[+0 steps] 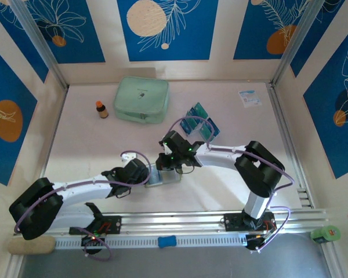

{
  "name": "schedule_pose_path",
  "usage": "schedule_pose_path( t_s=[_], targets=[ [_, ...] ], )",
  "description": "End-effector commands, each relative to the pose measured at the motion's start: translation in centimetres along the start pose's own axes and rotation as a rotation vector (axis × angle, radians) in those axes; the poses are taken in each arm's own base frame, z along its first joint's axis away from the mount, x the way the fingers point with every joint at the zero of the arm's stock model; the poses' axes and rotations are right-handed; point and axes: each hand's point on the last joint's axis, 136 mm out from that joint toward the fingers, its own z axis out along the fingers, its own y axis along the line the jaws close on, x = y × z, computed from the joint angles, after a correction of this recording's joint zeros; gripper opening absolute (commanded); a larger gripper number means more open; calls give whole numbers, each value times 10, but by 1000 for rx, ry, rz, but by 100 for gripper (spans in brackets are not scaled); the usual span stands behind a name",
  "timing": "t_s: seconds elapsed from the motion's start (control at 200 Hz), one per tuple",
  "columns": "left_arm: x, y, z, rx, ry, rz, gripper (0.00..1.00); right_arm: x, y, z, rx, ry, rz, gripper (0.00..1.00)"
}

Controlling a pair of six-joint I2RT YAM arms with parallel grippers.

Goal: Put the credit cards into the card holder

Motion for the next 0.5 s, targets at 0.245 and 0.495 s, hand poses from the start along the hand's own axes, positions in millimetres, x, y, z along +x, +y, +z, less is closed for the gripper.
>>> schedule_pose_path(
  t_s=[0.245,0.495],
  targets=[
    [3,7,2,-16,-1,-2,86,22,-22,14,61,68,19,3],
    [3,7,2,-16,-2,-1,86,29,-16,27,58,114,0,3]
  ],
)
